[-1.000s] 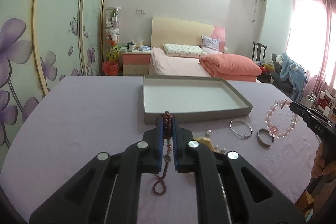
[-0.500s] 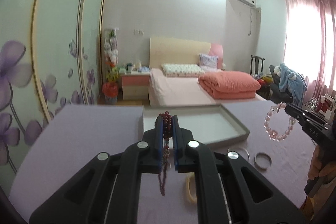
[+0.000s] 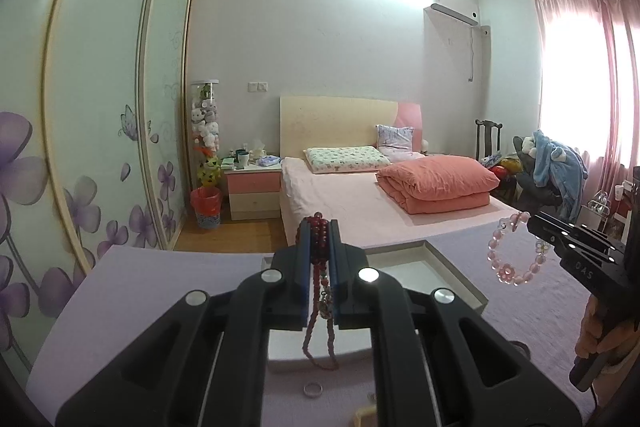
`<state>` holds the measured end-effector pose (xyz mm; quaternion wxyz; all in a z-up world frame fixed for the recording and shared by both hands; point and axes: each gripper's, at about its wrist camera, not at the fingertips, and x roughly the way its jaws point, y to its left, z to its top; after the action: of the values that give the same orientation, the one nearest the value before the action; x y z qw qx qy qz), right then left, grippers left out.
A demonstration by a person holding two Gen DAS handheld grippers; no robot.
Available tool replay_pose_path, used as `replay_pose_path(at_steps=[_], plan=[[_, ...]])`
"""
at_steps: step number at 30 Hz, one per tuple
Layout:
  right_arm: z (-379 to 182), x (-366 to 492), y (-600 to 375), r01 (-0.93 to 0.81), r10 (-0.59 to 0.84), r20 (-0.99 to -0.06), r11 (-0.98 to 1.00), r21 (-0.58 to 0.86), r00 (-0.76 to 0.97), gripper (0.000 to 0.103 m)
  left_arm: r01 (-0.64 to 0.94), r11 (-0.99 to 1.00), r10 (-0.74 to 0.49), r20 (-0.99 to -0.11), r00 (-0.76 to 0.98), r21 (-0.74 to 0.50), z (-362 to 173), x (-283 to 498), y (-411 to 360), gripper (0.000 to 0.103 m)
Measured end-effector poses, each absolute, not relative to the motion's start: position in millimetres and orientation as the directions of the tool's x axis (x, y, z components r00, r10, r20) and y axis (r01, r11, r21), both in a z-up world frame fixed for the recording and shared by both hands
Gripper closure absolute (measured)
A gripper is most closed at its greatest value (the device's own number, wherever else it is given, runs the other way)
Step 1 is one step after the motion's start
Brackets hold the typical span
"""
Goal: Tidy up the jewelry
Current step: 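Release the necklace in the gray tray with the left tool while the right drops the pink bracelet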
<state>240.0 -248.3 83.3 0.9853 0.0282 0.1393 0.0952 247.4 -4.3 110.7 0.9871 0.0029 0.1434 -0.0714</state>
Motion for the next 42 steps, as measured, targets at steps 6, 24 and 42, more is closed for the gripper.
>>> replay_pose_path(at_steps=[6, 24, 42], plan=[[74.4, 270.7, -244.0, -0.184, 0.205, -0.283, 0.978, 0.101, 0.937, 0.089, 0.137, 0.99, -0.136, -0.286, 0.949, -0.017, 105.2, 281.0, -6.8, 0.094], [28.8, 346.7, -223.0, -0.192, 0.223, -0.446, 0.975, 0.114, 0.867, 0.089, 0.116, 0.991, -0.13, -0.402, 0.906, -0.06, 38.4, 383.1, -9.2, 0.094], [8.1, 357.0, -212.2, -0.201, 0.235, -0.523, 0.972, 0.122, 0.819, 0.084, 0.117, 0.991, -0.131, -0.461, 0.877, -0.059, -3.9, 414.5, -15.8, 0.092]])
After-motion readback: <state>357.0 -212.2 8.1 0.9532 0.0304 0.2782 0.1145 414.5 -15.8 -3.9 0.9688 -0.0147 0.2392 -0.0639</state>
